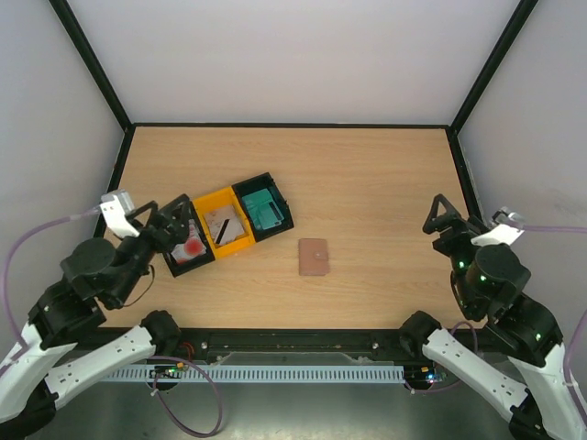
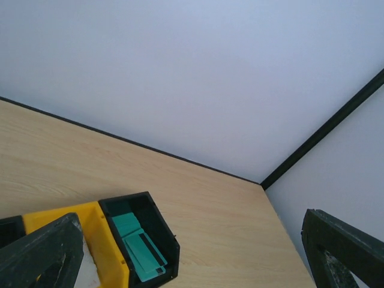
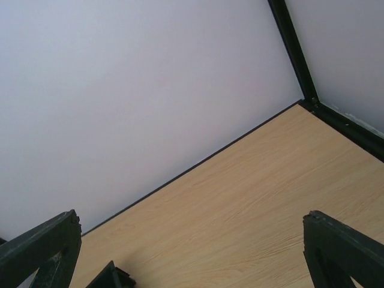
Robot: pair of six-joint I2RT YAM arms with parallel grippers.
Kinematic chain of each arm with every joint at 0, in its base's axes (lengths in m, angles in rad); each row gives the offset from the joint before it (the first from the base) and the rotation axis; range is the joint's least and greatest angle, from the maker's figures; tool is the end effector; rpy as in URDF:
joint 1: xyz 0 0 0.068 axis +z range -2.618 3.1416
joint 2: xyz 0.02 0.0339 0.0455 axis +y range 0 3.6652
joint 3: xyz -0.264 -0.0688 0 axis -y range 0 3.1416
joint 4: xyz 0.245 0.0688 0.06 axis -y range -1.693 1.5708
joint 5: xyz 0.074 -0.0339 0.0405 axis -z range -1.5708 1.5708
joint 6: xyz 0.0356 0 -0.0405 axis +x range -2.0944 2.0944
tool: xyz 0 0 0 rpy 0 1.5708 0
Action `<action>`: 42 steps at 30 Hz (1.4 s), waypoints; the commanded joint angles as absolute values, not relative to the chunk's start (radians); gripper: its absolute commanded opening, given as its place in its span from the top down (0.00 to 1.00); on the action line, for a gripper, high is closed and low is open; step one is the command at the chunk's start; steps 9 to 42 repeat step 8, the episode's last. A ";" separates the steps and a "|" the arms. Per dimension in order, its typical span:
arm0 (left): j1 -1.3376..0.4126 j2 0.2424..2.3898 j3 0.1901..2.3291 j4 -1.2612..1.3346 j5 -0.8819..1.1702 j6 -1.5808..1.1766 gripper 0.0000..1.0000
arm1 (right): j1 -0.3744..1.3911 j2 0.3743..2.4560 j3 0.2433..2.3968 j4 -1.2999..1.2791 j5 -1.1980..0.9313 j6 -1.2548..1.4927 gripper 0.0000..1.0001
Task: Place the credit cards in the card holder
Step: Reset both arms
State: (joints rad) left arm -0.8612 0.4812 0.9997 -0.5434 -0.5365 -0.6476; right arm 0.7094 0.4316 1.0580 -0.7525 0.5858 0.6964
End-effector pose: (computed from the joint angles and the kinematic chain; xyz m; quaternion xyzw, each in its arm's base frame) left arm 0.0618 -0.0440 0.4066 -0.1104 0.7060 -0.3228 0.6205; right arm 0.0480 0.0153 0.4031 0.1862 0.7195 0.2439 0.6230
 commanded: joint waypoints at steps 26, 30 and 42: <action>-0.864 0.415 1.068 -0.633 -0.568 -0.588 0.00 | 0.713 0.363 1.076 -0.826 0.662 0.741 0.02; -0.864 0.415 1.068 -0.633 -0.568 -0.588 0.00 | 0.713 0.363 1.076 -0.826 0.662 0.741 0.02; -0.864 0.415 1.068 -0.633 -0.568 -0.588 0.00 | 0.713 0.363 1.076 -0.826 0.662 0.741 0.02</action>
